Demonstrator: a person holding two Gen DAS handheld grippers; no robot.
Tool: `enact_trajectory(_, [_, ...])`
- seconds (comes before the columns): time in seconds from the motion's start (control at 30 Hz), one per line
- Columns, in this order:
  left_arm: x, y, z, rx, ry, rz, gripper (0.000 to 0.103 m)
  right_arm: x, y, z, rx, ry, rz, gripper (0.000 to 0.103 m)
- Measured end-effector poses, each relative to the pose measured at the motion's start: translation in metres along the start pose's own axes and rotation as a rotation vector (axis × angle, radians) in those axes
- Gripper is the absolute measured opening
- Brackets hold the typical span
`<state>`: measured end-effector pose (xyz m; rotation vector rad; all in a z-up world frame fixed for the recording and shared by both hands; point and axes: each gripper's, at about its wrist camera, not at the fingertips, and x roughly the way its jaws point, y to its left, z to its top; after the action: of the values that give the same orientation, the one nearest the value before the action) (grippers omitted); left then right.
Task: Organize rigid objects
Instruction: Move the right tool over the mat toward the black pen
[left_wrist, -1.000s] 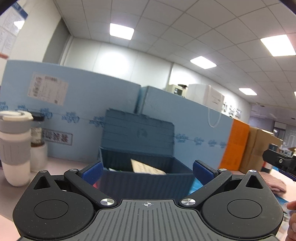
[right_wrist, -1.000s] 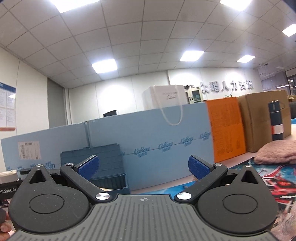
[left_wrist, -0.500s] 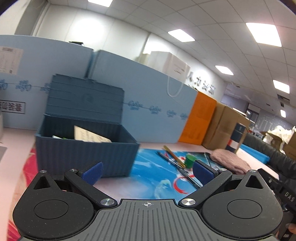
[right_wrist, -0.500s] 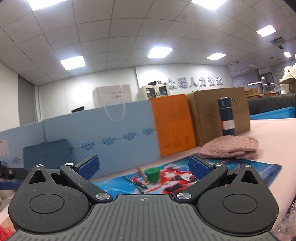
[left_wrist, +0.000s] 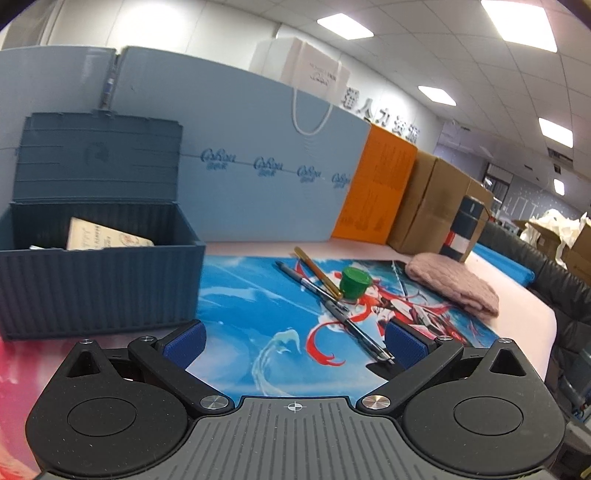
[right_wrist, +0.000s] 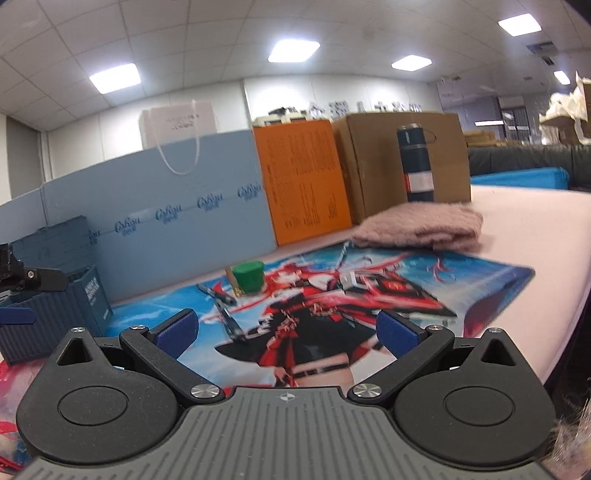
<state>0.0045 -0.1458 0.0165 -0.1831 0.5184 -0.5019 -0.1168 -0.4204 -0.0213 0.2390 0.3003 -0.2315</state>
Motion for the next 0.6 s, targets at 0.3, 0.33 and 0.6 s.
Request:
enact_trajectory(0.3, [0.04, -0.026, 0.002, 0.032, 0.083, -0.078, 0.103, 0.018, 0.014, -0.011, -0.074, 0.093, 0.046, 0.1])
enact_trajectory(0.33, [0.043, -0.026, 0.002, 0.027, 0.09, -0.09, 0.103, 0.022, 0.017, -0.01, -0.095, 0.097, 0.035, 0.099])
enact_trajectory(0.6, [0.059, -0.004, 0.014, -0.082, 0.085, -0.059, 0.101, 0.084, 0.04, 0.024, -0.281, 0.158, 0.103, 0.069])
